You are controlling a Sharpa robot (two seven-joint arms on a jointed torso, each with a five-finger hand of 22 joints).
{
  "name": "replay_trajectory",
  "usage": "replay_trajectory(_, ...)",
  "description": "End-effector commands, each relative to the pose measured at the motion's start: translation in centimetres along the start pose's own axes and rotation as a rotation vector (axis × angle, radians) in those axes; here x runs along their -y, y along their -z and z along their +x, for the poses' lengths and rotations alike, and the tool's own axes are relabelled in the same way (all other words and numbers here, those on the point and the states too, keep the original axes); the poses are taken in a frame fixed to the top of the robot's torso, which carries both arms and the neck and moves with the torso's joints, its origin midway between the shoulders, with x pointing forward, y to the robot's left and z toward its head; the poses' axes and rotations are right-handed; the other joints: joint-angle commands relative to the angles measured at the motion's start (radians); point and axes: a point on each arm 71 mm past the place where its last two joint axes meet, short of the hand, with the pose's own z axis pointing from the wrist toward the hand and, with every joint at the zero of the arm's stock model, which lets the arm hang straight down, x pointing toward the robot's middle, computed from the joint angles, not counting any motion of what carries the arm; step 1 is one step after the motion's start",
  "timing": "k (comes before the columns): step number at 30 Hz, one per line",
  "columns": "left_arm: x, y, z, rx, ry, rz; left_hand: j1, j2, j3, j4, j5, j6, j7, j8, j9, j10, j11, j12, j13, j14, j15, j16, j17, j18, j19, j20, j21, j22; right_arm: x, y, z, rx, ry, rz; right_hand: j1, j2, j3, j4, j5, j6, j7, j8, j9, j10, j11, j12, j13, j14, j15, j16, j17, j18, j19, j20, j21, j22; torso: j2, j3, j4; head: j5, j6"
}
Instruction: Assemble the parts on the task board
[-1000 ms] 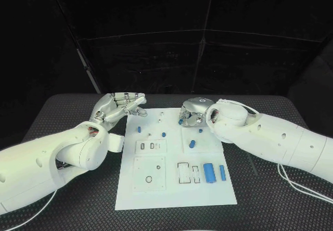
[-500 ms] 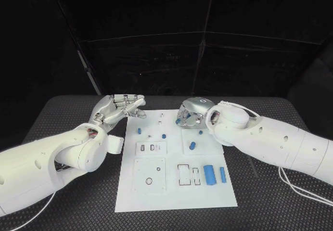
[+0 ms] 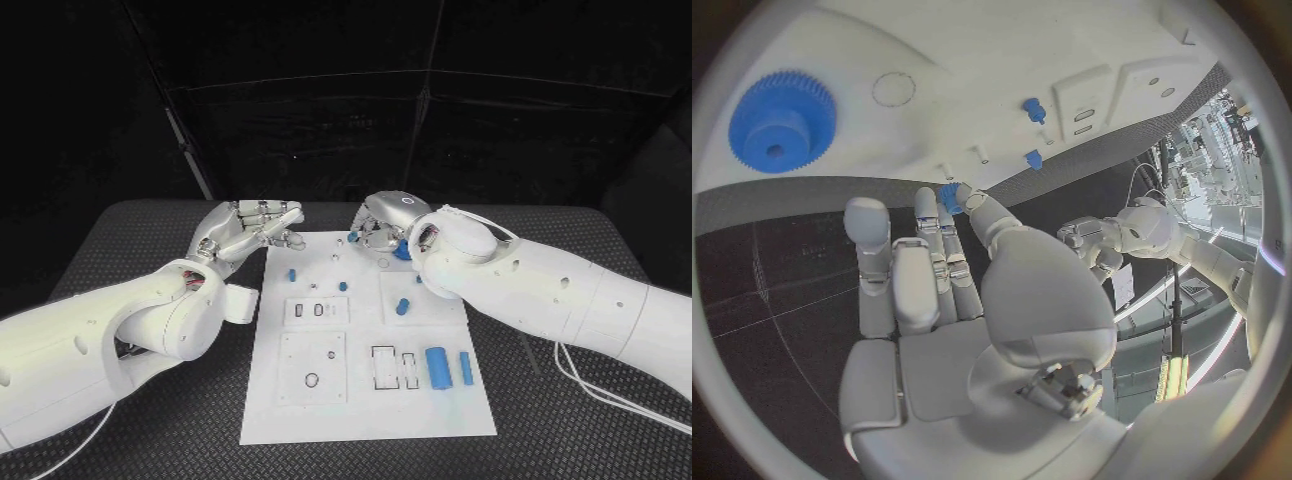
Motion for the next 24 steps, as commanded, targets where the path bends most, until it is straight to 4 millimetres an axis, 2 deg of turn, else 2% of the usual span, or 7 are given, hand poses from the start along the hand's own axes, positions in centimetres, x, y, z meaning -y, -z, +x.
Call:
replay_trajectory(1,0.1,0.0,0.1,-0.011,0.001,0.008,0.0,0.009,0.001,-0.008,-0.005,-0.001,0.007,-0.006,-0.001,-0.003,0.001,-0.006,-0.001,0.002,0.001,-0.007,0.002,0.011,0.006,-0.001,0.004,0.001,-0.2,-0.5,-0.3,0.042,0.013,0.01,-0.006,0.004,-0.002,0.005,-0.004,0.008,0.0,0.005,0.001,0.006,-0.002,0.004,0.001,0.037,-0.008,0.004,0.001,-0.02,0.004,0.001,0.005,0.001,0.002,-0.0013,0.0027,0.0,-0.003)
replay_trajectory(7,0.2,0.0,0.1,-0.011,0.0,0.009,0.0,0.009,0.001,-0.008,-0.005,-0.001,0.007,-0.006,-0.001,-0.003,0.001,-0.006,-0.001,0.002,0.001,-0.007,0.002,0.011,0.006,-0.001,0.004,0.001,-0.4,-1.2,0.0,0.023,0.022,0.018,-0.008,0.001,0.002,0.013,-0.009,0.008,0.0,0.003,0.0,0.004,-0.002,0.002,0.002,0.038,-0.007,0.006,0.001,-0.02,0.004,0.001,0.006,0.002,0.004,-0.0018,0.0034,0.004,-0.003)
replay_trajectory(24,0.3,0.0,0.1,-0.011,0.001,0.01,0.0,0.009,0.001,-0.008,-0.005,-0.001,0.007,-0.006,-0.001,-0.003,0.001,-0.006,-0.001,0.002,0.001,-0.007,0.002,0.011,0.006,-0.001,0.004,0.001,-0.7,-2.3,1.0,-0.038,0.036,0.029,-0.007,-0.001,0.005,0.016,-0.013,0.008,0.0,0.002,0.0,0.004,-0.002,0.001,0.002,0.038,-0.007,0.006,0.001,-0.02,0.004,0.001,0.007,0.003,0.006,-0.0022,0.0046,0.01,-0.014)
